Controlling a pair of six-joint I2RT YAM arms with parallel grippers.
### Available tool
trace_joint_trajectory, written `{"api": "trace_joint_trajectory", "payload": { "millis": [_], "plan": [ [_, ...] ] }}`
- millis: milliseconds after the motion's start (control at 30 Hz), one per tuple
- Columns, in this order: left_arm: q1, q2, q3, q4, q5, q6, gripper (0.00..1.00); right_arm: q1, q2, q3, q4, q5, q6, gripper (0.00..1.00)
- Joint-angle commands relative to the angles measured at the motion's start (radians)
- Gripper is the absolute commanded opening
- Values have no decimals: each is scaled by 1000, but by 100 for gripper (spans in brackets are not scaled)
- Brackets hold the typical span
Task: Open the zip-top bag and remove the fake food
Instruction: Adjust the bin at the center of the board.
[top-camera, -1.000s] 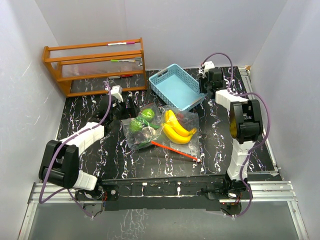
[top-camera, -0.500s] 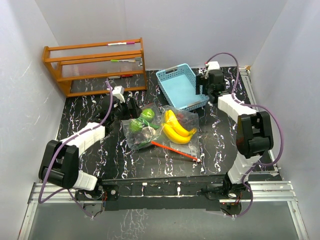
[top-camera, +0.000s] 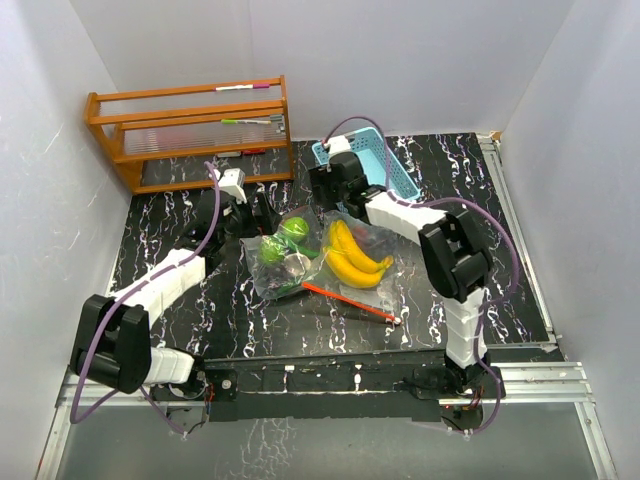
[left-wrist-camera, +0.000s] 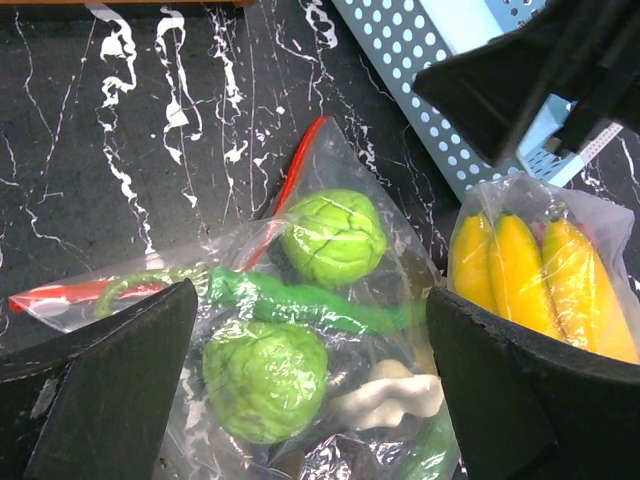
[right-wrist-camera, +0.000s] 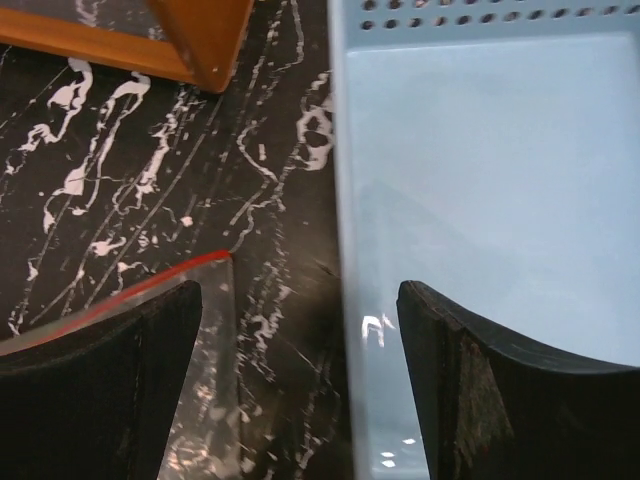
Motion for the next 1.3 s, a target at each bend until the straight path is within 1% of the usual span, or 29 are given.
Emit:
{"api": "trace_joint_trajectory", "payload": {
  "millis": [0,67,133,233,267,333,400,500,567,700,800,933,1100,1267],
  "plan": [
    [-6,-49,-10,-32,-30,14,97,16,81,132,-27,5,64,80],
    [-6,-60,-16,-36,-39,18,97,16,101,137,-31,18,70,74],
    [-6,-68,-21,-41,-44,20,97,16,110,135,-32,57,71,63],
    [-6,-64,-29,-33,-43,22,97,16,110,128,-36,118,60,55],
    [-6,-58,-31,-29,-42,21,97,16,111,124,-37,132,49,51],
    [-7,-46,-35,-24,-35,19,97,16,109,110,-36,171,26,41],
    [-6,-39,-41,-15,-29,15,97,15,102,95,-37,229,9,34],
    [-7,-37,-50,-4,-25,10,97,12,83,61,-34,312,-13,21],
    [-6,-32,-51,0,-23,9,97,7,60,21,-14,354,-7,16],
    [-6,-11,-56,13,-16,3,97,-27,19,-44,9,365,24,12],
    [-8,-1,-56,21,-3,-6,97,-72,-20,-89,18,342,42,10],
    [-8,1,-60,31,2,-12,97,-140,-89,-173,72,297,-1,10],
    [-9,23,-57,46,19,-18,97,-216,-123,-222,75,277,-42,10],
    [-11,29,-54,67,34,-29,97,-254,-165,-287,139,252,-139,10]
  ]
}}
